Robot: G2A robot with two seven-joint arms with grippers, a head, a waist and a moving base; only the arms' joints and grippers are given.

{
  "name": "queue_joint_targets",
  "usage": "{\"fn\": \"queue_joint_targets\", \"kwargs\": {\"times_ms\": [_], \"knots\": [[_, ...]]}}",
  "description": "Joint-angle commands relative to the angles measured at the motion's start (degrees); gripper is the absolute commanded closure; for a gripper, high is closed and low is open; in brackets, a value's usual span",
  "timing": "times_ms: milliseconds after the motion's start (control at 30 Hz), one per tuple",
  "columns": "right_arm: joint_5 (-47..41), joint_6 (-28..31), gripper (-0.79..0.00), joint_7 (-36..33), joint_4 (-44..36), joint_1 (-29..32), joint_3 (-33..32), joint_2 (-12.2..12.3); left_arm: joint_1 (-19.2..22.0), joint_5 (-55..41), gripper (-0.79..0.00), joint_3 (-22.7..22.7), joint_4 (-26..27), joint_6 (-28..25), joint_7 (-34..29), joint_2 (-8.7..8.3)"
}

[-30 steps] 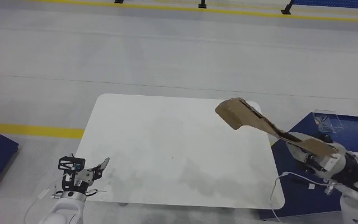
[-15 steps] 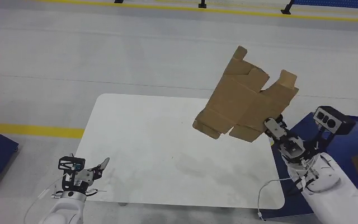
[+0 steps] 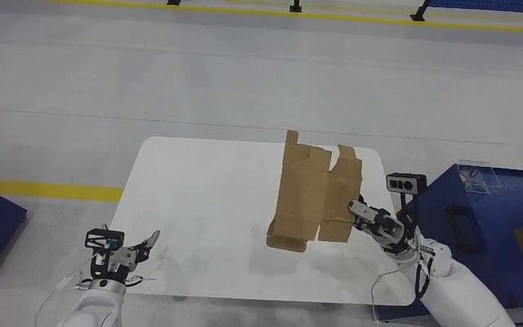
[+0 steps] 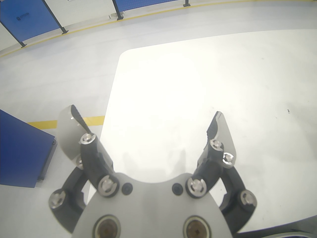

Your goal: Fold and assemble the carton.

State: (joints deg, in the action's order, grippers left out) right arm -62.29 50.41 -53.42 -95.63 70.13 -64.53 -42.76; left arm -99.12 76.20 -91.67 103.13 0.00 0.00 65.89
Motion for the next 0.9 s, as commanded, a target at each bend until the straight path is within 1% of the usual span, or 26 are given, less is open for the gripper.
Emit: {"fn": "queue_joint_targets", "kwargs": {"times_ms": [0, 133, 200, 267, 367, 467, 533, 600, 667, 767, 867], "knots": [[0.0, 0.0, 0.0, 0.0, 0.0, 0.0, 0.0, 0.0, 0.0, 0.0, -0.785, 0.0, 0.0, 0.0, 0.0, 0.0], [-0.1, -0.3, 0.0, 0.3, -0.2, 0.0, -0.1, 0.0, 0.0, 0.0, -0.785, 0.0, 0.0, 0.0, 0.0, 0.0], [-3.2, -2.9, 0.0, 1.0, -3.7, 0.4, -0.7, -0.2, 0.0, 0.0, -0.785, 0.0, 0.0, 0.0, 0.0, 0.0], [-11.0, -5.9, 0.0, -0.3, -7.2, 1.2, -1.9, -0.4, 0.0, 0.0, -0.785, 0.0, 0.0, 0.0, 0.0, 0.0], [-27.9, -13.4, 0.0, -6.3, -10.4, 2.7, -4.5, -0.7, 0.0, 0.0, -0.785, 0.0, 0.0, 0.0, 0.0, 0.0], [-42.7, -25.6, 0.0, -11.3, -10.6, 4.5, -6.4, -1.2, 0.0, 0.0, -0.785, 0.0, 0.0, 0.0, 0.0, 0.0], [-49.4, -34.1, 0.0, -12.2, -10.6, 5.5, -6.7, -1.5, 0.0, 0.0, -0.785, 0.0, 0.0, 0.0, 0.0, 0.0], [-57.0, -44.1, 0.0, -11.5, -10.6, 6.6, -6.0, -1.9, 0.0, 0.0, -0.785, 0.0, 0.0, 0.0, 0.0, 0.0], [-62.8, -53.7, 0.0, -9.0, -9.8, 7.3, -4.7, -2.2, 0.0, 0.0, -0.785, 0.0, 0.0, 0.0, 0.0, 0.0], [-68.4, -65.0, 0.0, -2.4, -7.3, 7.6, -1.2, -2.9, 0.0, 0.0, -0.785, 0.0, 0.0, 0.0, 0.0, 0.0], [-77.0, -77.0, 0.0, 7.2, -4.9, 7.3, 4.3, -3.9, 0.0, 0.0, -0.785, 0.0, 0.0, 0.0, 0.0, 0.0]]}}
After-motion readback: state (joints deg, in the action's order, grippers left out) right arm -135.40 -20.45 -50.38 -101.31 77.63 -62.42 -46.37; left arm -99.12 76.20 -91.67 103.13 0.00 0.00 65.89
